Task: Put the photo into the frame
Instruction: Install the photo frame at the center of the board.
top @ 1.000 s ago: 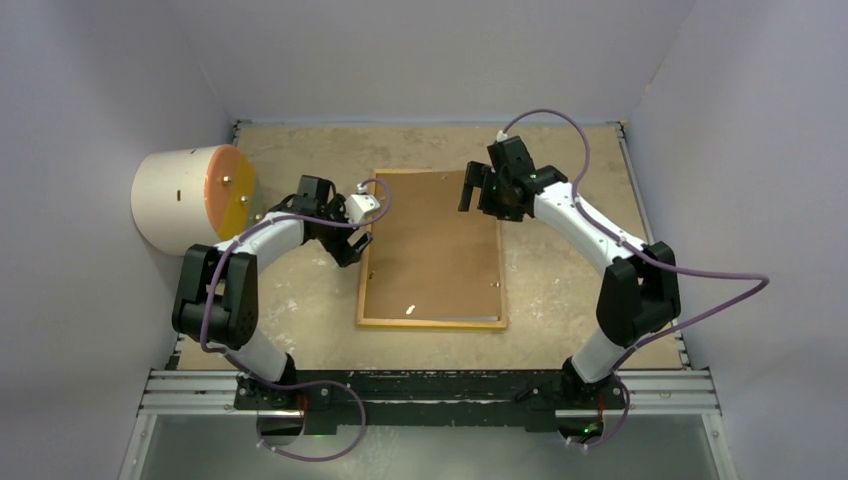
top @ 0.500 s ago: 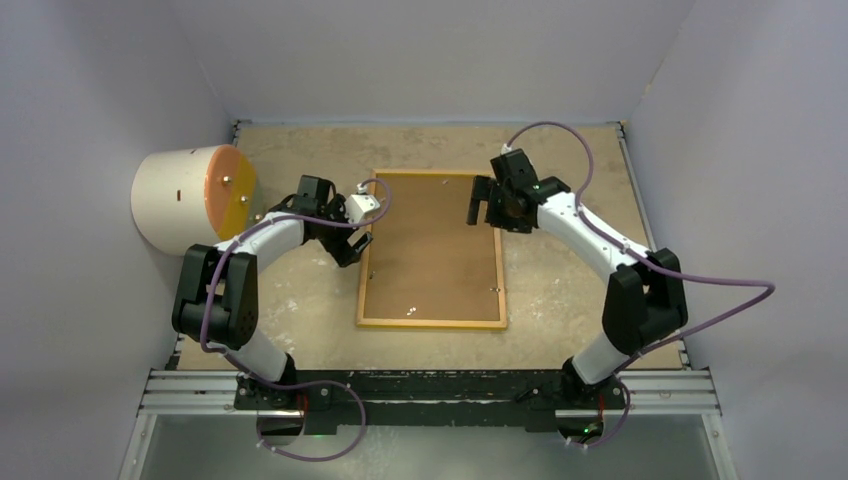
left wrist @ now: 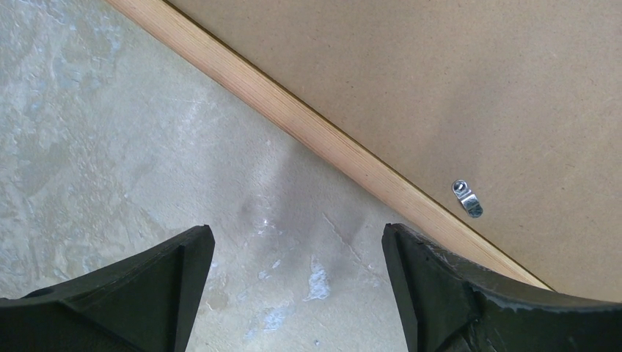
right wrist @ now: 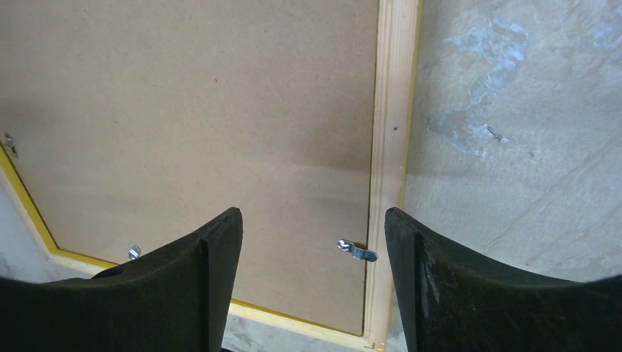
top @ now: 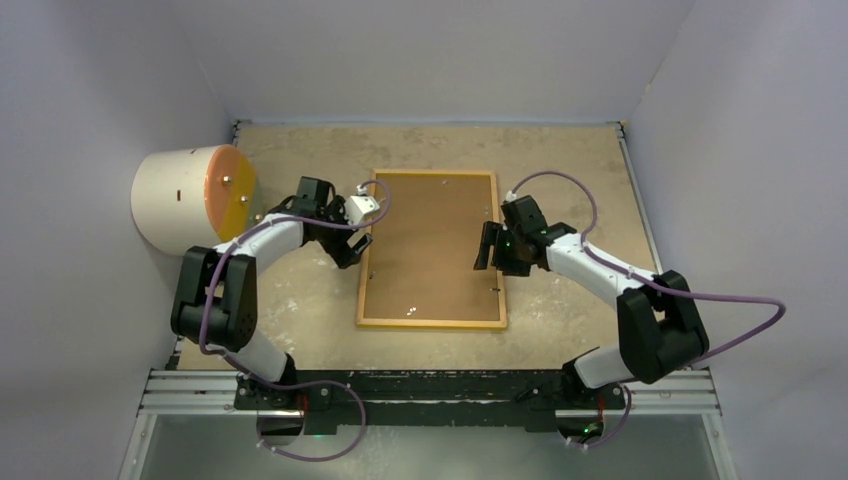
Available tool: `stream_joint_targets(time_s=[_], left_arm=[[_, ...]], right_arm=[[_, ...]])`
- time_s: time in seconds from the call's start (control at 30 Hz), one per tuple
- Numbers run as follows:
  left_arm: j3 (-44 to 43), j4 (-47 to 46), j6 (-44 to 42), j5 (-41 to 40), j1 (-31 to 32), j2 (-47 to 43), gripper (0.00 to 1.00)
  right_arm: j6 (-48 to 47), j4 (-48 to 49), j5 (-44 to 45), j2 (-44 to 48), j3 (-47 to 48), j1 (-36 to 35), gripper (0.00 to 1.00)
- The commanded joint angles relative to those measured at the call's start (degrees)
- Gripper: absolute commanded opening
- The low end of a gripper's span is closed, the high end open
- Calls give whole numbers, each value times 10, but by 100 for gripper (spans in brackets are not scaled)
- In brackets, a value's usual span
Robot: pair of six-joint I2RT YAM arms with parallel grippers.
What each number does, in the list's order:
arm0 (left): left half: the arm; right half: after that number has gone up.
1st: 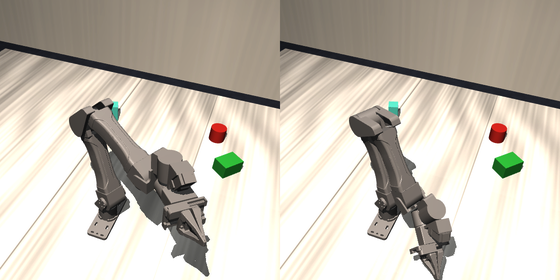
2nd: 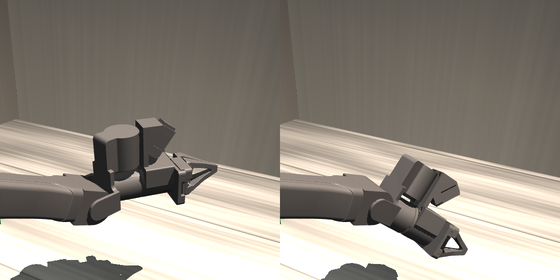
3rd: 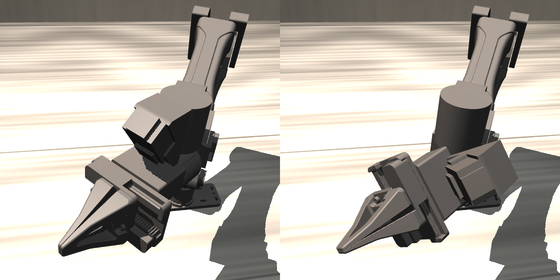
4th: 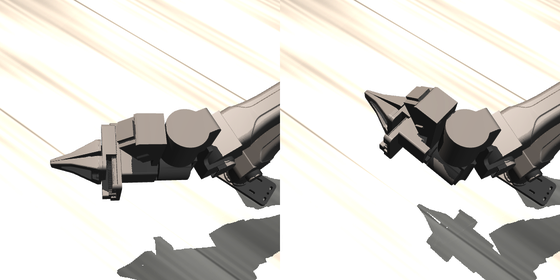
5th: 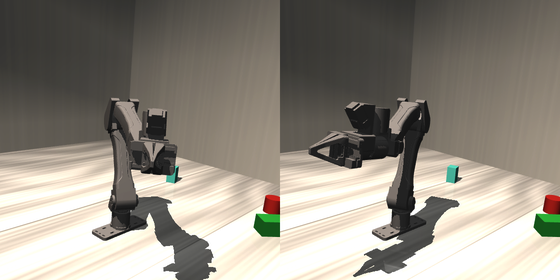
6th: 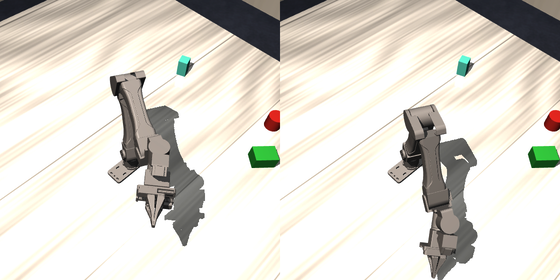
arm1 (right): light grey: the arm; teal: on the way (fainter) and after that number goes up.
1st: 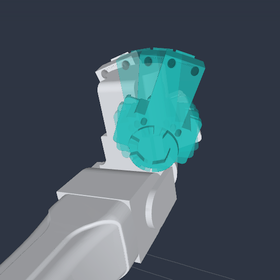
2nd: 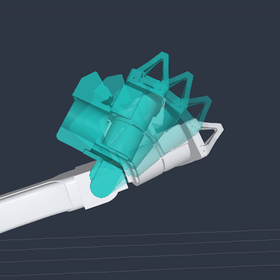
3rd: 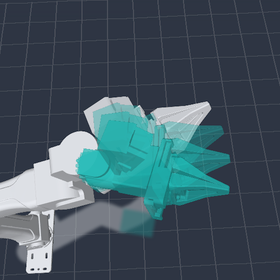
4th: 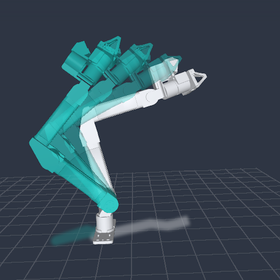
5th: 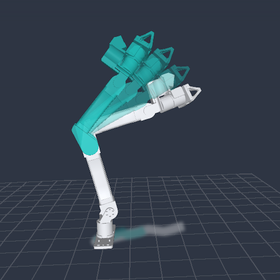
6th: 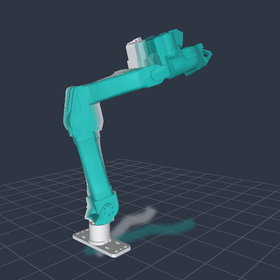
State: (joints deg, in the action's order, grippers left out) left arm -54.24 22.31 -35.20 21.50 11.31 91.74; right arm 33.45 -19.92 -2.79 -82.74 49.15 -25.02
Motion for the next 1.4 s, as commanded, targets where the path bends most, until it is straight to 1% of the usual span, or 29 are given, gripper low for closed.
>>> stream_joint_targets(time_s=[0.0,0.53,0.77,1.13,1.37], left_arm=[[13,-3,-4,21,-4,-26,90],[45,-14,-6,25,-4,-35,90],[52,-18,-6,24,-4,-38,89],[57,-25,-4,23,-4,-38,89],[59,-25,-5,21,-4,-42,89]], right_arm=[[7,43,-24,8,-13,-2,72],[14,51,-43,7,-51,-2,65],[18,30,-39,21,-64,-2,62],[30,16,-41,66,-88,-2,61],[32,17,-50,64,-91,-3,61]])
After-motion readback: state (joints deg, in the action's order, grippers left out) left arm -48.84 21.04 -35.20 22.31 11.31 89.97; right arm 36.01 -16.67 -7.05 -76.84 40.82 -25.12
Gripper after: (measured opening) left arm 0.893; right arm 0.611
